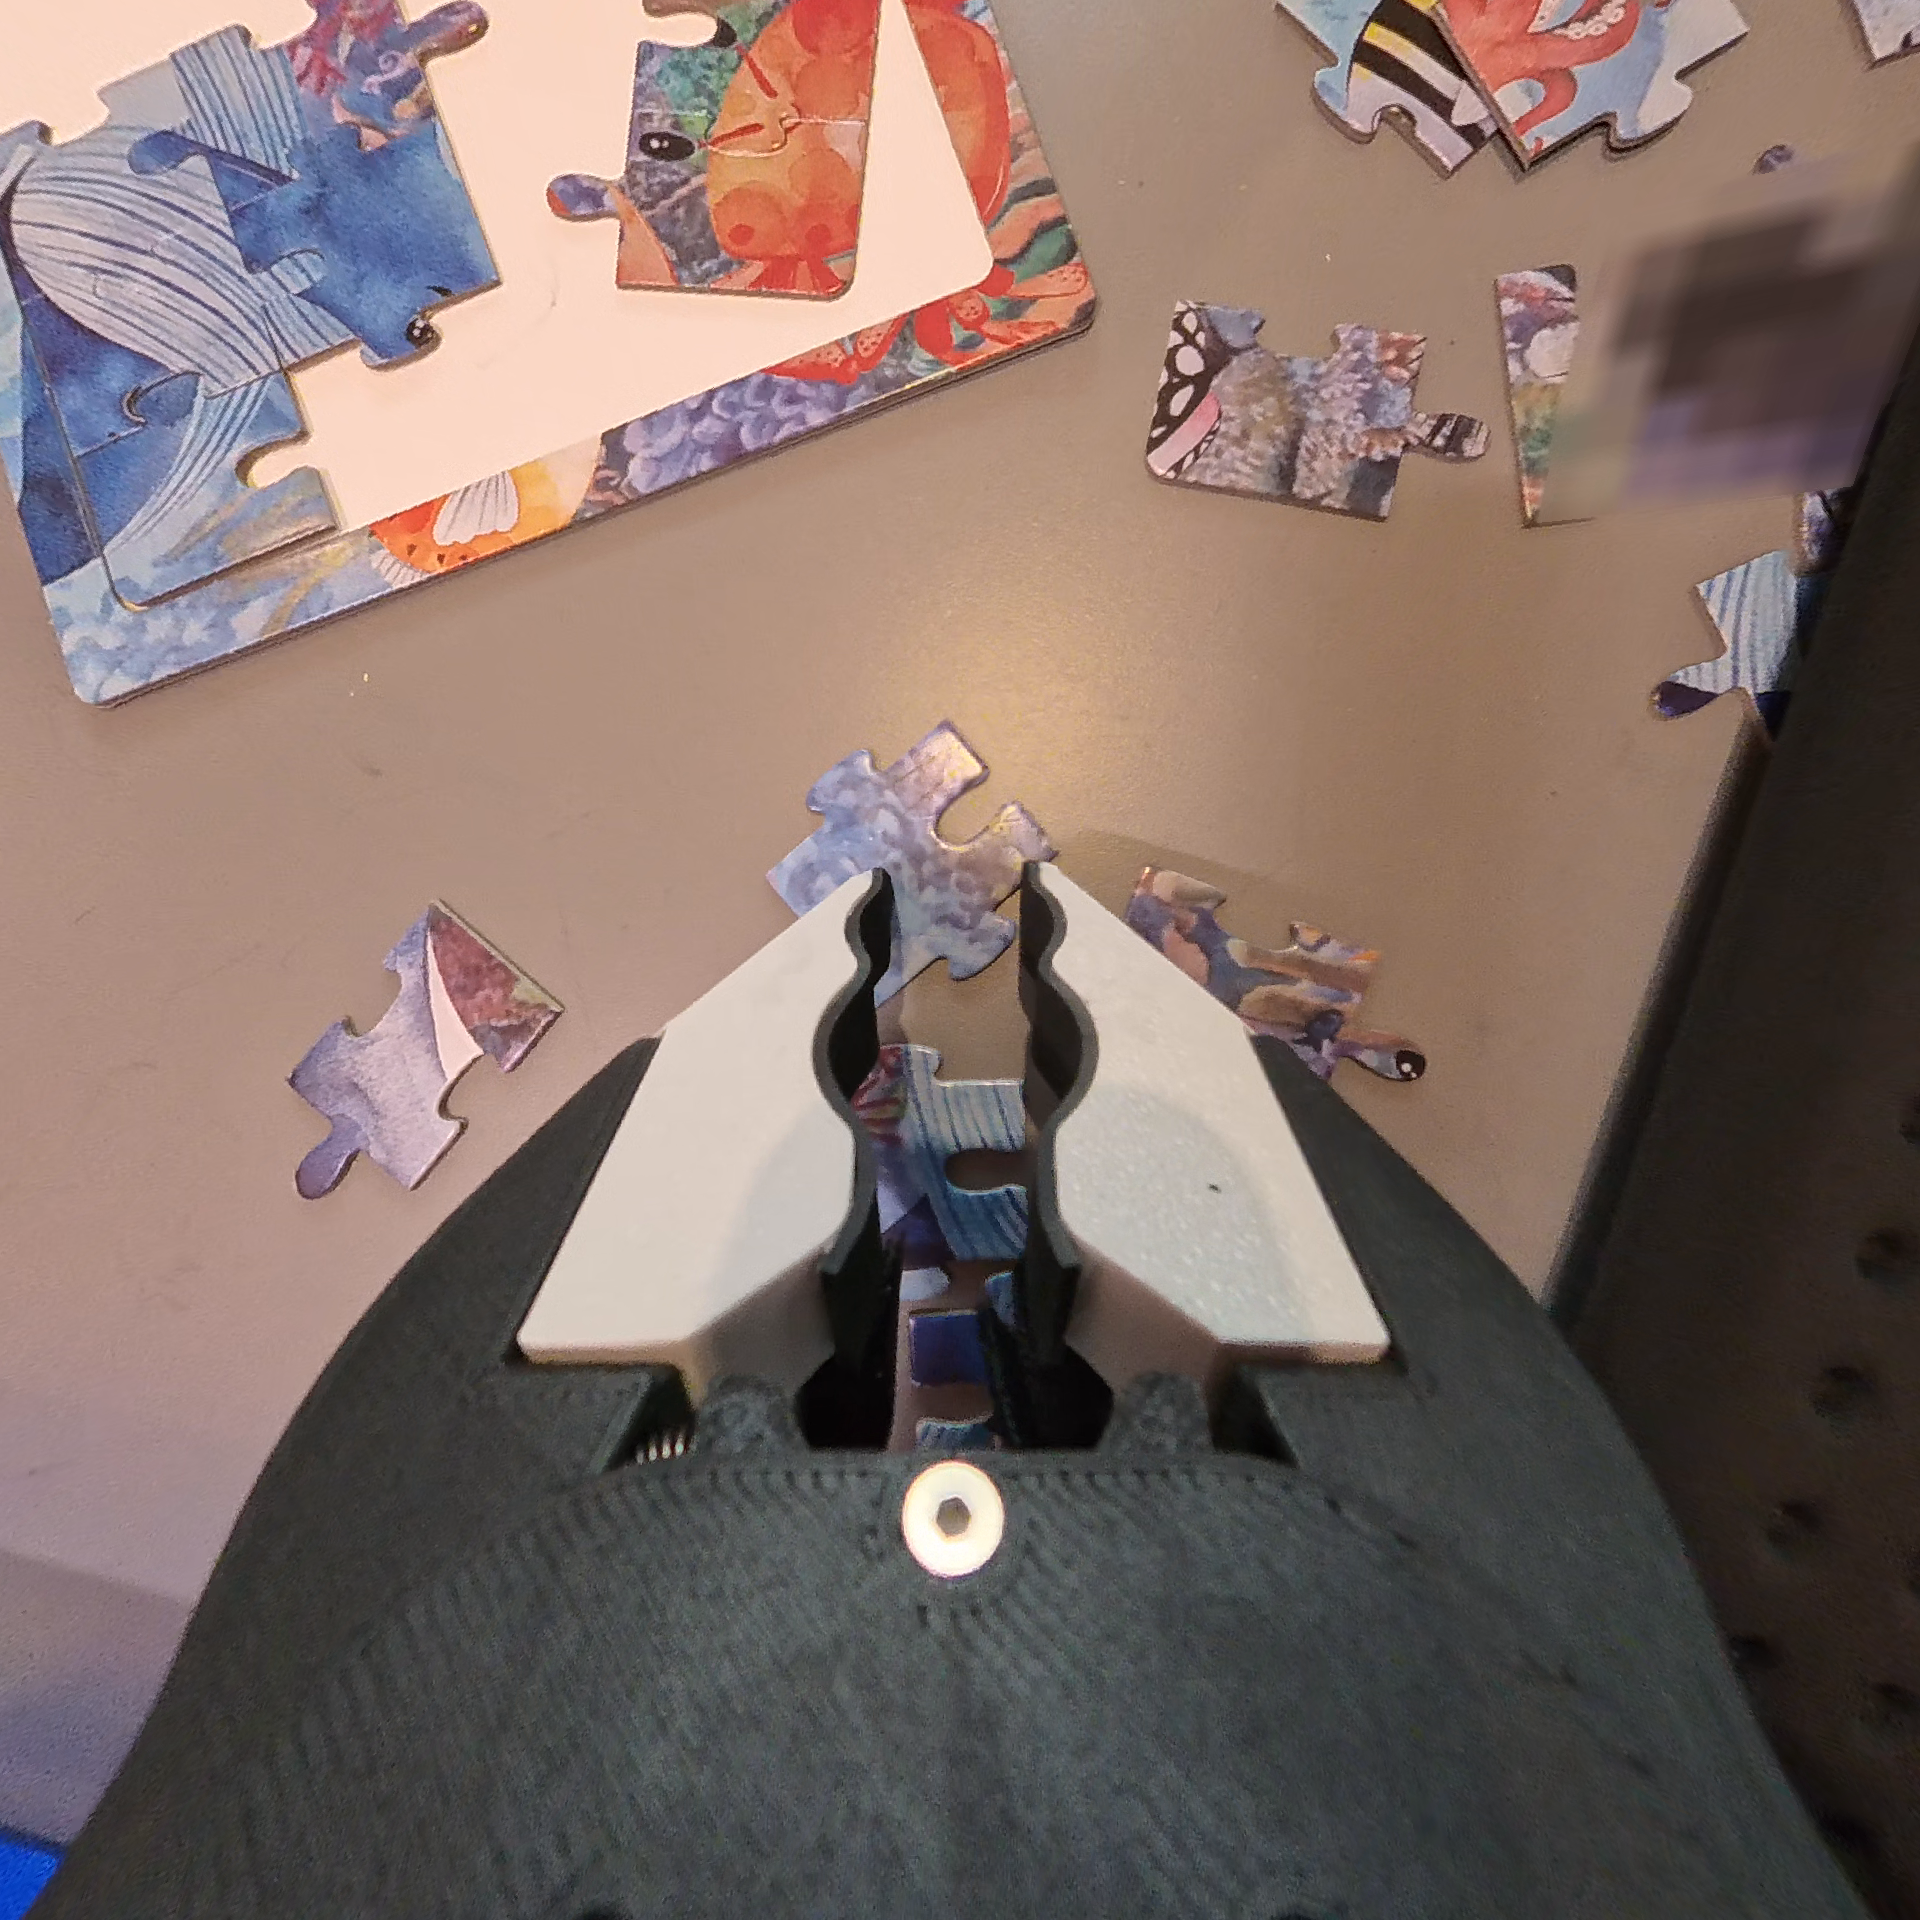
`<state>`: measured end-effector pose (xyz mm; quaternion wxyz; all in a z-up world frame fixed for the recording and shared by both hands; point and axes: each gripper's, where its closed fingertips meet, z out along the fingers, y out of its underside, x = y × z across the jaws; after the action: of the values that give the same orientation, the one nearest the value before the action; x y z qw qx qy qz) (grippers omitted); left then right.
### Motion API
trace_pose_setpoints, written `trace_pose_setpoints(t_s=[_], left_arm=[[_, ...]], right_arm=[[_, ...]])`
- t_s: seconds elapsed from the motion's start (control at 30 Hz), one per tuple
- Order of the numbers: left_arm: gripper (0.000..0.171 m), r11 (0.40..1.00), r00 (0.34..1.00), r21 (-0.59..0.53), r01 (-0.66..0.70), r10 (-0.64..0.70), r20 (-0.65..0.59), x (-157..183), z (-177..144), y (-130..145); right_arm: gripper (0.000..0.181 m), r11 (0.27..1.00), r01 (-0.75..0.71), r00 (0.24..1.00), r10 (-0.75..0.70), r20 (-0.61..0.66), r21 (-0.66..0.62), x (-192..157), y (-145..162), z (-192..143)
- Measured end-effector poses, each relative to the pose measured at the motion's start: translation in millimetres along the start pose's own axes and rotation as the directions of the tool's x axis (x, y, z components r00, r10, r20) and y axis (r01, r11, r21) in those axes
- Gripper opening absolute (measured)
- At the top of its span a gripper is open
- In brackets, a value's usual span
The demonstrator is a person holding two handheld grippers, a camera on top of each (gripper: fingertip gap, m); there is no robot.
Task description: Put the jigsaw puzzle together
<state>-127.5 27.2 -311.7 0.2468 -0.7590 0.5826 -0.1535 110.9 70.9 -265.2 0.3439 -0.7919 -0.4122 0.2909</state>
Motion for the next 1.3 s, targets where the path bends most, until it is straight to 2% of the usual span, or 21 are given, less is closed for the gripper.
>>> trace_pose_setpoints(t_s=[0.13, 0.2, 0.6, 0.73, 0.9, 0.97, 1.07, 1.3], left_arm=[[0.021, 1.0, 1.0, 0.004, -0.003, 0.003, 0.01, -1.3, 0.5, -1.1], [0.0, 1.0, 1.0, 0.012, -0.008, 0.007, 0.014, -2.0, 0.2, -2.5], [0.0, 1.0, 0.999, 0.022, -0.001, 0.0, 0.043, -8.0, 0.7, -3.9], [0.009, 0.999, 0.999, 0.035, 0.01, -0.012, 0.049, -9.9, -1.0, -5.8], [0.032, 0.999, 0.998, 0.027, 0.031, -0.033, 0.044, -10.7, -1.1, -3.8], [0.046, 0.999, 0.999, 0.013, 0.04, -0.04, 0.009, -5.4, 0.8, -1.4], [0.058, 0.999, 0.999, 0.014, 0.043, -0.043, -0.014, -1.1, 1.2, -1.8], [0.053, 0.999, 0.999, 0.015, 0.038, -0.038, 0.002, -3.5, 1.5, -1.5]], right_arm=[[0.008, 1.0, 0.003, 1.0, -0.003, -0.001, 0.001, -0.3, -0.5, -0.3], [0.008, 1.0, 0.004, 1.0, -0.004, -0.001, 0.003, -0.7, -0.9, -0.5], [0.008, 1.0, 0.014, 1.0, -0.014, 0.0, 0.005, -3.0, -2.3, -1.6], [0.009, 1.0, 0.014, 1.0, -0.014, 0.0, 0.005, -3.0, -2.1, -1.5], [0.009, 1.0, 0.013, 1.0, -0.013, 0.0, 0.001, -2.8, -1.4, -0.8], [0.009, 1.0, 0.013, 1.0, -0.013, 0.0, 0.001, -2.7, -1.1, -0.6], [0.009, 1.0, 0.012, 1.0, -0.012, 0.0, 0.0, -2.6, -0.9, -0.5], [0.008, 1.0, 0.012, 1.0, -0.012, 0.0, -0.006, -2.2, 0.3, 0.5]])
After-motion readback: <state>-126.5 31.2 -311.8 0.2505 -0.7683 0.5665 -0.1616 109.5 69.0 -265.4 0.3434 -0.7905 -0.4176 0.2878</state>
